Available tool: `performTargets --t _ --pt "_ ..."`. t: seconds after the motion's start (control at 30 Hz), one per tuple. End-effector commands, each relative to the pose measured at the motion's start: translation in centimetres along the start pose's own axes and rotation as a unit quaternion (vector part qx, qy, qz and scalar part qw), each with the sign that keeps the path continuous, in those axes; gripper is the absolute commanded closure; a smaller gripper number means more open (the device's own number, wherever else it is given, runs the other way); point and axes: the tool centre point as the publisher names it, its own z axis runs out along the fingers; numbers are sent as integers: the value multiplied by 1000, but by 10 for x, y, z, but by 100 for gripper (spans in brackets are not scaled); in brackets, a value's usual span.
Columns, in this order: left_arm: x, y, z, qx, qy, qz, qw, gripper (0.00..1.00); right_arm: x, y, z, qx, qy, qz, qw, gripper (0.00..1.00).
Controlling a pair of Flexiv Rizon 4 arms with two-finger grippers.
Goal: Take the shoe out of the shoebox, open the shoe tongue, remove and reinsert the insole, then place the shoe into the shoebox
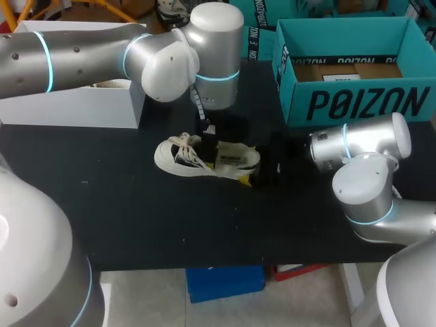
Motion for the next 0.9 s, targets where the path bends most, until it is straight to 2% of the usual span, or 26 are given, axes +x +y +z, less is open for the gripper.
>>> performTargets --t 0.03,0.23,0.5,0.9 --pt "-5 -2 -1 5 -8 6 1000 100 0 -2 8 2 -1 1 1000 100" --pt "-8 -4 -6 11 -14 11 1000 100 0 -2 8 2 -1 1 1000 100" --pt "-10 -3 14 12 1 11 1000 100 0 -2 8 2 -1 1 1000 100" --pt "-5 -5 26 18 7 11 1000 100 0 -2 8 2 -1 1 1000 100"
